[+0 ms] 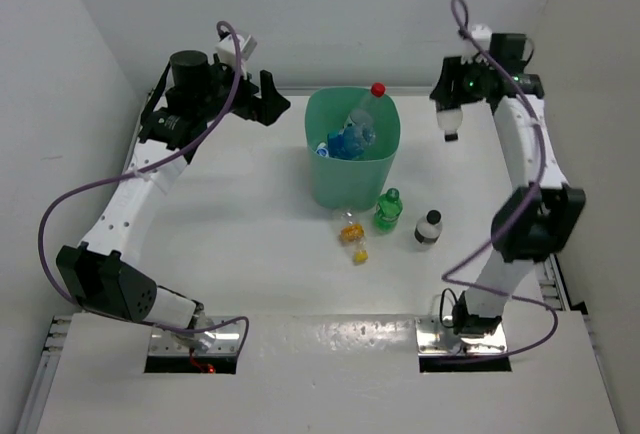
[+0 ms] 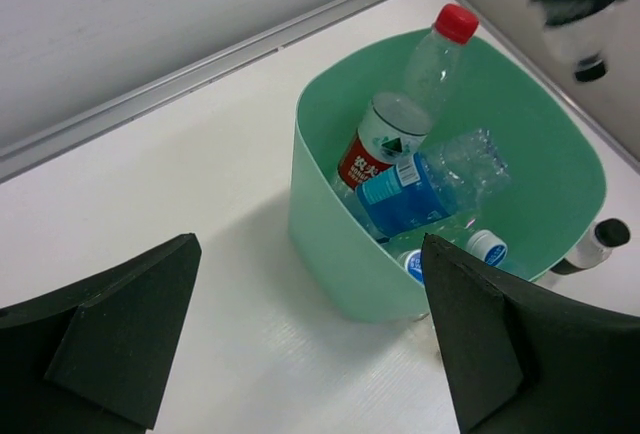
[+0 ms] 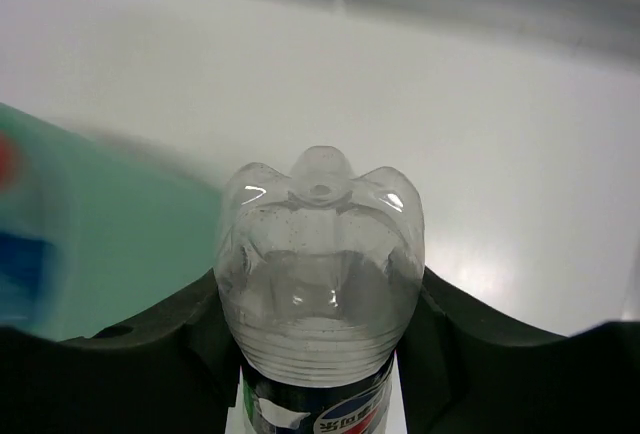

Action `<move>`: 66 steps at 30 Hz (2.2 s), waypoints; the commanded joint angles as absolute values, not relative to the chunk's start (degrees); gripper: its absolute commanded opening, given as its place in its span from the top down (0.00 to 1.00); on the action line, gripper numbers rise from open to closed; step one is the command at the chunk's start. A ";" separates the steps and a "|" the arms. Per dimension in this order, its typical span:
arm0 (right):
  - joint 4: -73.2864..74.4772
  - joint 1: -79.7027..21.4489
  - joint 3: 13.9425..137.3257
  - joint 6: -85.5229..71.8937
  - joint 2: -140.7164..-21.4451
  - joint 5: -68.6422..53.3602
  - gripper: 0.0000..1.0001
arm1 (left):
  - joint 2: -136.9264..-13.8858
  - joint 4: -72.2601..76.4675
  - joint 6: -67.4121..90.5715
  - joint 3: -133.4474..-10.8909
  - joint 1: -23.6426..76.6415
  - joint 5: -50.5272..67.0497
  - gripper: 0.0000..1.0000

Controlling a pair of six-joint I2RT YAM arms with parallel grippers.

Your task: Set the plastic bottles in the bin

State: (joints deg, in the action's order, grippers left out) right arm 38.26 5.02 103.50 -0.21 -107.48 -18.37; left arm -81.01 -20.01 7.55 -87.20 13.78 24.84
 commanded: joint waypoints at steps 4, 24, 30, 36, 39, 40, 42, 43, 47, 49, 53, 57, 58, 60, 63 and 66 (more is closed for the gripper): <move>10.56 -3.77 101.60 -13.79 -91.68 -22.41 1.00 | -79.80 -15.03 11.16 -87.02 12.66 27.16 0.01; -18.62 -15.47 80.43 -12.31 -93.70 -17.93 0.88 | -75.23 -15.03 9.49 -82.80 10.55 26.10 0.01; -18.20 -15.91 78.22 -12.39 -90.79 -18.63 0.03 | -75.23 -15.03 8.96 -82.27 10.02 26.10 0.01; -15.04 -16.96 83.22 -13.53 -86.05 -17.49 0.00 | -75.23 -17.57 3.27 -82.27 10.89 31.80 0.01; -9.43 -14.87 86.47 -14.76 -82.37 -16.79 0.00 | -72.08 -25.01 -10.86 -79.55 15.72 39.80 0.01; -8.10 -14.42 87.18 -14.85 -81.83 -16.96 0.00 | -70.85 -26.96 -19.69 -78.41 17.56 40.68 0.01; -1.25 -11.52 86.75 -15.38 -78.77 -16.88 0.03 | -67.95 -30.31 -28.08 -75.17 22.73 42.98 0.01; -0.19 -10.56 86.49 -15.38 -77.88 -17.05 0.03 | -67.33 -33.63 -32.21 -74.45 24.76 42.98 0.03; 16.83 -3.81 83.24 -15.03 -72.79 -18.27 0.06 | -66.62 -42.43 -55.68 -70.85 38.55 34.06 0.16; 25.71 -1.33 81.66 -14.85 -71.63 -20.12 0.06 | -67.24 -44.46 -66.99 -66.64 46.30 28.85 0.18; 34.62 3.25 79.46 -14.94 -69.70 -24.52 0.06 | -70.65 -40.98 -80.64 -59.25 50.62 23.03 0.14; 38.92 5.10 77.96 -15.55 -68.12 -27.59 0.06 | -77.85 -33.06 -92.62 -57.13 50.62 23.03 0.13; 39.28 5.01 77.96 -15.73 -68.03 -27.77 0.06 | -79.52 -31.31 -93.94 -57.13 50.62 23.03 0.13; 40.95 5.10 78.31 -15.73 -68.02 -27.86 0.06 | -84.08 -28.05 -97.72 -59.31 50.62 23.03 0.13; 42.62 5.27 78.49 -14.86 -67.24 -27.86 0.06 | -88.84 -26.19 -101.16 -61.43 50.62 23.03 0.13; 42.89 5.27 77.43 -14.33 -66.10 -27.86 0.07 | -92.79 -26.19 -103.43 -64.33 51.15 23.03 0.13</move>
State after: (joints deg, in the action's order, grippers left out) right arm 41.95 5.13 77.43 -14.96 -68.27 -26.61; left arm -90.65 -29.41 -95.96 -60.49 50.85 21.87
